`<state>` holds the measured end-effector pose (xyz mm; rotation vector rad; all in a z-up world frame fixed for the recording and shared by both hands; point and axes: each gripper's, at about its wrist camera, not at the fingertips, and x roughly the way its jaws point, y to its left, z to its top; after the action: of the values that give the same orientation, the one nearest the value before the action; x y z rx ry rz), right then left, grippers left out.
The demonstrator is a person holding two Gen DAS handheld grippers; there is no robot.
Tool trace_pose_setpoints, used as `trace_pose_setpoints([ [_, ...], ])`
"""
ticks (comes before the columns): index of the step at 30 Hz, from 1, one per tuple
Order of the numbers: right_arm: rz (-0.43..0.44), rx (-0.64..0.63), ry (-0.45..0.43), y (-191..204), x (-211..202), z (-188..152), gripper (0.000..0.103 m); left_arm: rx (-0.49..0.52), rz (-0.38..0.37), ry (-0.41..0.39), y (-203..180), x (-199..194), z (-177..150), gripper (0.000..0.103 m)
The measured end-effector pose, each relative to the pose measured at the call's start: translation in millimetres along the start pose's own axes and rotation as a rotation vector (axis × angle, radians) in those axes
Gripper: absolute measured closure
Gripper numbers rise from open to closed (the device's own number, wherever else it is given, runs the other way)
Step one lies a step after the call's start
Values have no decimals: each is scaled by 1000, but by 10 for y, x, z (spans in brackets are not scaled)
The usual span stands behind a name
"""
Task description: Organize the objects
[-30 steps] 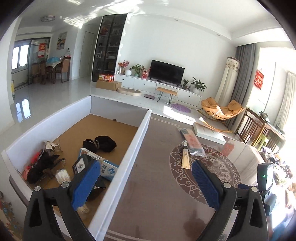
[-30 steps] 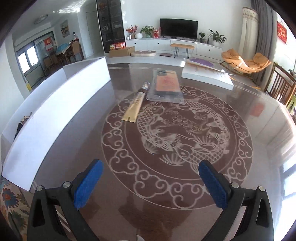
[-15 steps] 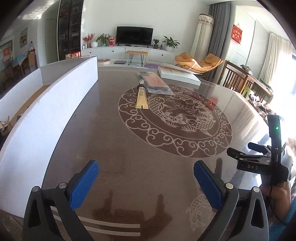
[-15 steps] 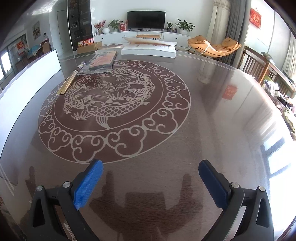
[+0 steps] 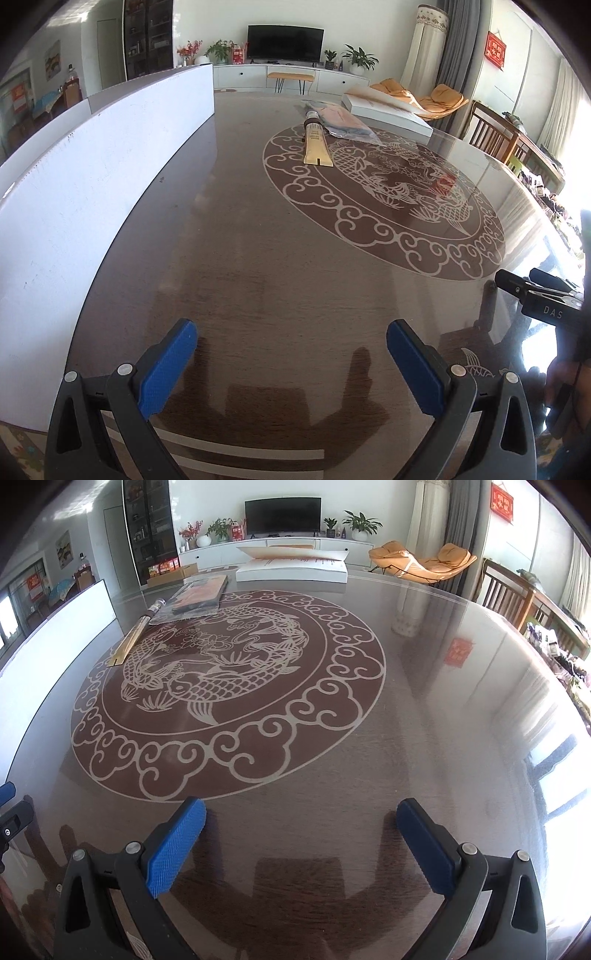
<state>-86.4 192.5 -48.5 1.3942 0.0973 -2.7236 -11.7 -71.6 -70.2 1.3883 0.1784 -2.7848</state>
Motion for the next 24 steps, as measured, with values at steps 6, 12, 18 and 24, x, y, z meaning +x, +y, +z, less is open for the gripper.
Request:
trace_pose_setpoints([
  [6, 5, 3, 2, 11, 12, 7, 0, 42, 29, 27, -60, 94, 18, 0],
  [12, 4, 3, 2, 15, 13, 6, 0, 84, 58, 56, -177, 207, 157, 0],
  [18, 5, 3, 2, 13, 12, 8, 0, 121, 29, 53, -299, 446, 473, 0],
  [24, 4, 3, 2, 15, 13, 8, 0, 149, 6, 57, -398, 909, 1074, 0],
])
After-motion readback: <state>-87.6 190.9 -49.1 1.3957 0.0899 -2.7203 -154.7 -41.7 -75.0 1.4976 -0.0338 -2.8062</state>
